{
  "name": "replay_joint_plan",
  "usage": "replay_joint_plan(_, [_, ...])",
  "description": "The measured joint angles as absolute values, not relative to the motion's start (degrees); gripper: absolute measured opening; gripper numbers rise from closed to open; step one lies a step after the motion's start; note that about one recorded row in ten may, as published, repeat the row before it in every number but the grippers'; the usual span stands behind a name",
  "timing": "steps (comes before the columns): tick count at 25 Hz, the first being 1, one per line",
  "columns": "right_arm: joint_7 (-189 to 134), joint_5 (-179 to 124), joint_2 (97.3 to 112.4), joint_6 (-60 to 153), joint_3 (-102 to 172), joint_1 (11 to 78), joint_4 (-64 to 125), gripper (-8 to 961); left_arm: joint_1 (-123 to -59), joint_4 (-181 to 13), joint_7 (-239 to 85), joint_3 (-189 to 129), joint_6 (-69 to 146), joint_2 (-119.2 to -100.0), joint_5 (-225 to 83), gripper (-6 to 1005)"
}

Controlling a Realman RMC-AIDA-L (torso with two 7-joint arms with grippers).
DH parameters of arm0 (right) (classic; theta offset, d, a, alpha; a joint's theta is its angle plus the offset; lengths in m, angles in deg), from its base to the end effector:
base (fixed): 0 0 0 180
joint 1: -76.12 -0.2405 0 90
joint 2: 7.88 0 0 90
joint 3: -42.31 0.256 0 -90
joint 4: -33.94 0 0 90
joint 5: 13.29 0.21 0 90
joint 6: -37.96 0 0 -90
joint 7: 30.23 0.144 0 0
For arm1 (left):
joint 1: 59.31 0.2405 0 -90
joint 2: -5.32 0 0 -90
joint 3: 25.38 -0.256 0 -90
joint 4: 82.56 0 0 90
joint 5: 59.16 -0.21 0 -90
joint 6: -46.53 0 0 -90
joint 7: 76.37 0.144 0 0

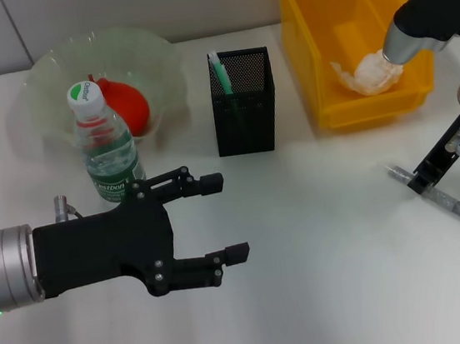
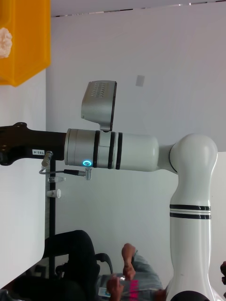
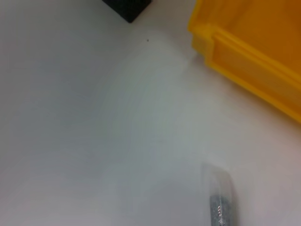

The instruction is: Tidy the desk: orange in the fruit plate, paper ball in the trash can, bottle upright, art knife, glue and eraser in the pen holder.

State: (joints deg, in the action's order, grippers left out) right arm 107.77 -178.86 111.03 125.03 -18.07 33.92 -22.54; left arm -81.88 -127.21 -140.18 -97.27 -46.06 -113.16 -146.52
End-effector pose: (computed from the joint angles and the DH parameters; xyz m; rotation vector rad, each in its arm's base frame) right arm 0.2537 0.3763 0.0204 -2.4288 1.1292 -0.7091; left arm -0.2106 0.2879 -0.0281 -2.8969 -0.0157 -0.9477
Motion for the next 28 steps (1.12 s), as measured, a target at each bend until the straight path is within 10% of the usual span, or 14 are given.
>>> replay_joint_plan(28, [108.11, -176.51, 111.26, 125.28, -17.87, 36.55, -28.09, 124, -81.55, -127.21, -140.18, -97.18, -46.29, -113.07, -146.42, 827])
